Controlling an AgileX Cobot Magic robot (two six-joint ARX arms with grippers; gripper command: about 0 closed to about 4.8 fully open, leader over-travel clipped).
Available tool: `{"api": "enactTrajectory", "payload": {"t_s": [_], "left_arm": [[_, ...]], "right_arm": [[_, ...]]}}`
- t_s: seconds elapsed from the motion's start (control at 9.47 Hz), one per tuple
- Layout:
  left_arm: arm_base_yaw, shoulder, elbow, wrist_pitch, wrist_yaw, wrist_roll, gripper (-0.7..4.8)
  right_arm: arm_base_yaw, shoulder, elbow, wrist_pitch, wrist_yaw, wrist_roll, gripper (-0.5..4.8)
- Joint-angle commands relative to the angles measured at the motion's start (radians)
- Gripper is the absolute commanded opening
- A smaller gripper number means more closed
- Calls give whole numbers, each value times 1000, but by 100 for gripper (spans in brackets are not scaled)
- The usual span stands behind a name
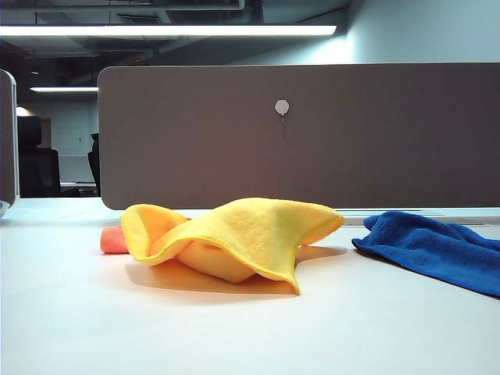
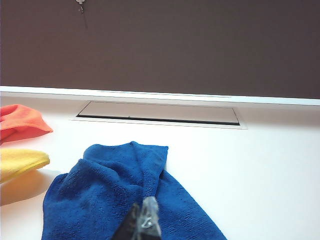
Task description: Pick up a rag that is the same color as the top surface of the Rubik's Cube and cover the cube with it.
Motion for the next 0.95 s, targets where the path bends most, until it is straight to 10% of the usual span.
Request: {"api": "enactTrajectory", "payload": {"t_s": [0.11,0.95], "left_arm": [[-1,0,1,-15,37,0,-5],[-1,0,1,-18,68,1,-5]], "right_arm": [[0,0,-4,17,-5,3,-5],[0,0,-4,17,-5,3,-5]]}}
